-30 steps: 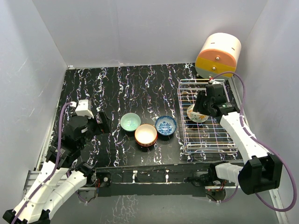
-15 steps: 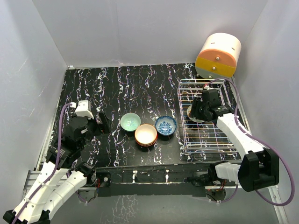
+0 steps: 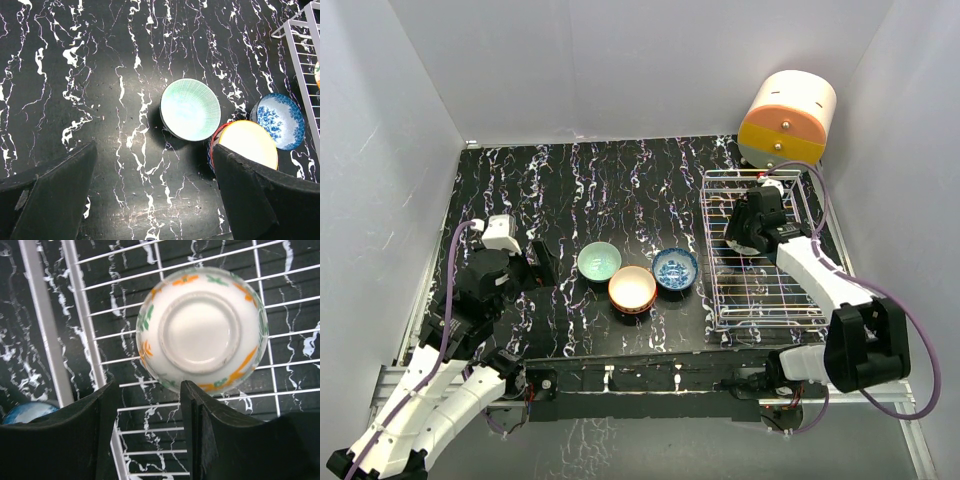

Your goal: Load the bowls into the dish rack

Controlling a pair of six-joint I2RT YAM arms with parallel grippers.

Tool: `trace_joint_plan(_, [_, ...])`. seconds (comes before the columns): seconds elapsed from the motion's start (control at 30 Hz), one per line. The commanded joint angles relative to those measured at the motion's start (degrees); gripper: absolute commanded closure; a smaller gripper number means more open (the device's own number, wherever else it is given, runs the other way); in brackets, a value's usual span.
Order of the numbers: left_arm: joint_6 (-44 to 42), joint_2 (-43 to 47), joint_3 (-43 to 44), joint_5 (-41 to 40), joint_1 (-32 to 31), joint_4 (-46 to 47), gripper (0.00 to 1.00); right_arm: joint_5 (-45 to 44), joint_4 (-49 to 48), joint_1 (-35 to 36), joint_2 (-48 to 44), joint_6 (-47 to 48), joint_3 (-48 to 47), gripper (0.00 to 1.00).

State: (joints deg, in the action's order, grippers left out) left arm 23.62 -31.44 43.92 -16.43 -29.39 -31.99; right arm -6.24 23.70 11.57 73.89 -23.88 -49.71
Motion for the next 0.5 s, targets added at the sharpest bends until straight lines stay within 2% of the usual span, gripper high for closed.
trace_joint_plan(0.0, [-0.18, 0.86, -0.06, -0.93, -0.19, -1.14, 0.03, -8.23, -5.84, 0.03, 2.57, 1.36, -0.77, 0.45])
trace_joint_plan(0.47, [-0.24, 2.81, 0.46, -1.29, -0.19, -2.25, 0.03, -21.52, -13.21, -0.84, 9.08, 1.03, -3.62, 0.46])
